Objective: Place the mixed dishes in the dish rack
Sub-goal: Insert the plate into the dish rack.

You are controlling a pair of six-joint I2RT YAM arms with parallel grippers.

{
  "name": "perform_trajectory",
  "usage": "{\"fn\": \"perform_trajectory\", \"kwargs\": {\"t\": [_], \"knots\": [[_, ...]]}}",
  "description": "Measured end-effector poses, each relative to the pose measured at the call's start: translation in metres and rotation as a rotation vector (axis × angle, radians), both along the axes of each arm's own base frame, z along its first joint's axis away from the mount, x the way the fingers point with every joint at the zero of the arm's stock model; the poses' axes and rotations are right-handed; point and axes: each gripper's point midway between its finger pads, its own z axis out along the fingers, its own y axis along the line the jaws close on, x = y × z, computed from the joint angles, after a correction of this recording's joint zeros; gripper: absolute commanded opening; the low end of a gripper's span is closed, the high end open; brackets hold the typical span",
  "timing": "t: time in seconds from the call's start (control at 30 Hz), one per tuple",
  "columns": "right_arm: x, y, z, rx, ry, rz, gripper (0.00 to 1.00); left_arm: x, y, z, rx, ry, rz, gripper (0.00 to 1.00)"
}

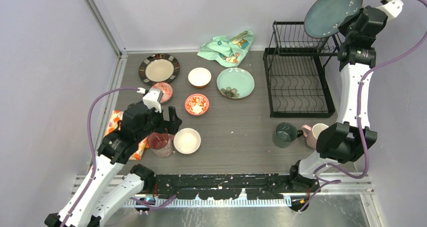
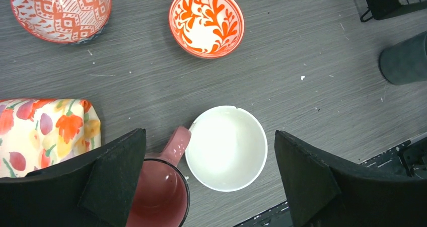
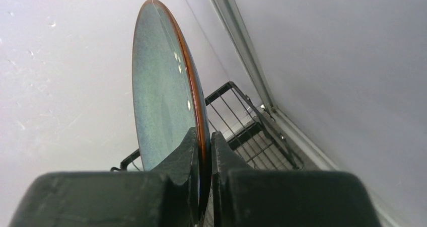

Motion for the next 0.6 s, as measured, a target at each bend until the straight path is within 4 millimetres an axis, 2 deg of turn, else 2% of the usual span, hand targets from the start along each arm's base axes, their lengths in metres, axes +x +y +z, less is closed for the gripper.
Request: {"fn": "perform_trajectory", "kwargs": {"t": [0.2,0.4,0.6], "knots": [[0.021,-0.017,-0.004,-0.121,0.036,0.033,0.01,0.001,0.001,-0.002,0.007,0.007,0.006,1.00],[0.045,-0.030,-0.016,-0.240,0.099,0.054,0.01,0.003,0.000,-0.005,0.014,0.020,0.005,1.00],[0.056,-0.038,-0.030,-0.354,0.175,0.072,0.01,0.004,-0.001,-0.008,0.021,0.031,0.005,1.00]]}}
